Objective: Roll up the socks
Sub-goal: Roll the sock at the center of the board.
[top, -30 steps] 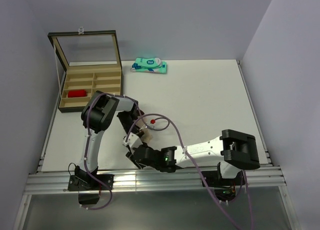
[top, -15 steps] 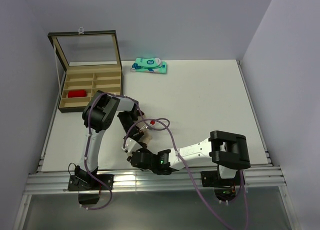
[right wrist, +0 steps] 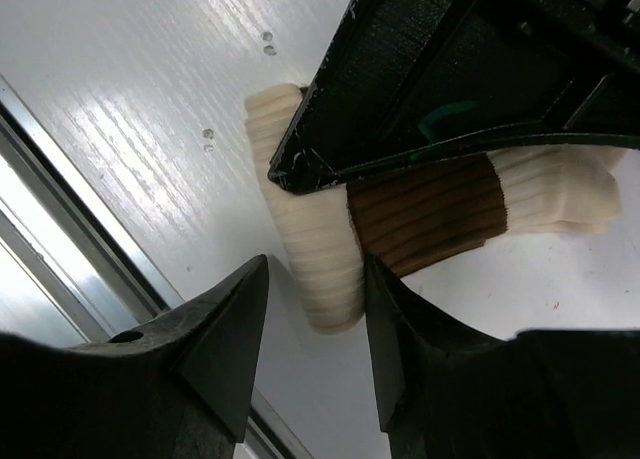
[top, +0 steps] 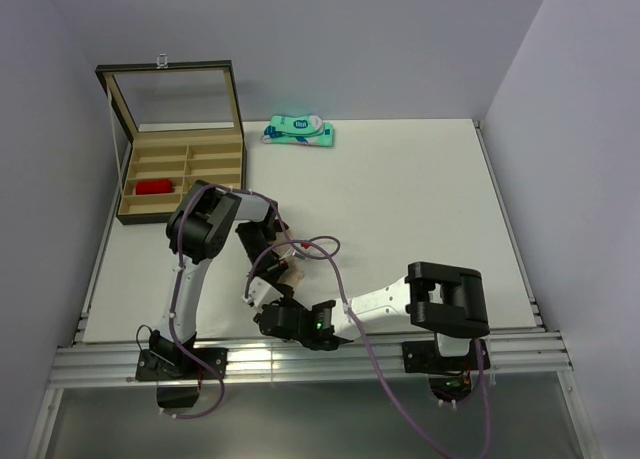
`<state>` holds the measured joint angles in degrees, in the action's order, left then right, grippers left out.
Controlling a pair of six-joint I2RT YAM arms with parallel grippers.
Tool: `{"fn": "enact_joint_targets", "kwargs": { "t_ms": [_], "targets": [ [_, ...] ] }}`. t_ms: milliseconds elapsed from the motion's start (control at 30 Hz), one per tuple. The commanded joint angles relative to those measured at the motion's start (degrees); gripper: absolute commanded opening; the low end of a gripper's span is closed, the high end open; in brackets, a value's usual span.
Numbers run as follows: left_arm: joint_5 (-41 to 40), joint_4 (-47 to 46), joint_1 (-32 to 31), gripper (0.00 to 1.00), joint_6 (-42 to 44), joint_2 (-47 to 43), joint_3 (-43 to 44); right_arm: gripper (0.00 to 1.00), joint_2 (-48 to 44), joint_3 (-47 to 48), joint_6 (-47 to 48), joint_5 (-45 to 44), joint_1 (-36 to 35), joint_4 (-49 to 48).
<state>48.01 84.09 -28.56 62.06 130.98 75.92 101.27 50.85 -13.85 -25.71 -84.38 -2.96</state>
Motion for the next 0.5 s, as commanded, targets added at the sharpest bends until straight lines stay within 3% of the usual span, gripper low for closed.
{"fn": "enact_joint_targets", "kwargs": {
  "t_ms": [0, 100, 233, 333, 467],
  "targets": [
    [-5.03, -5.96, 0.26, 0.04, 1.48, 1.3, 0.9, 0.5, 1.82, 1.09, -0.65, -1.27, -0.08, -1.34],
    [-5.03, -6.49, 0.34, 0.06, 0.87, 1.39, 0.72, 0.44, 2.87, 1.36, -1.01, -1.53, 0.0, -1.52],
    [-4.77, -7.37, 0.26, 0.08, 0.08, 1.12, 0.28, 0.19, 4.28, 1.8, -1.53, -1.01, 0.09, -0.91],
    [-4.07, -7.98, 0.34, 0.09, -0.36, 0.6, 0.19, 0.07, 4.37, 1.62, -2.15, -0.13, 0.53, -0.47],
    [-3.36, -10.35, 1.22, 0.11, -3.0, -0.98, -0.07, 0.0, 3.58, -0.57, -3.9, 2.24, 1.84, -2.22]
  ]
}}
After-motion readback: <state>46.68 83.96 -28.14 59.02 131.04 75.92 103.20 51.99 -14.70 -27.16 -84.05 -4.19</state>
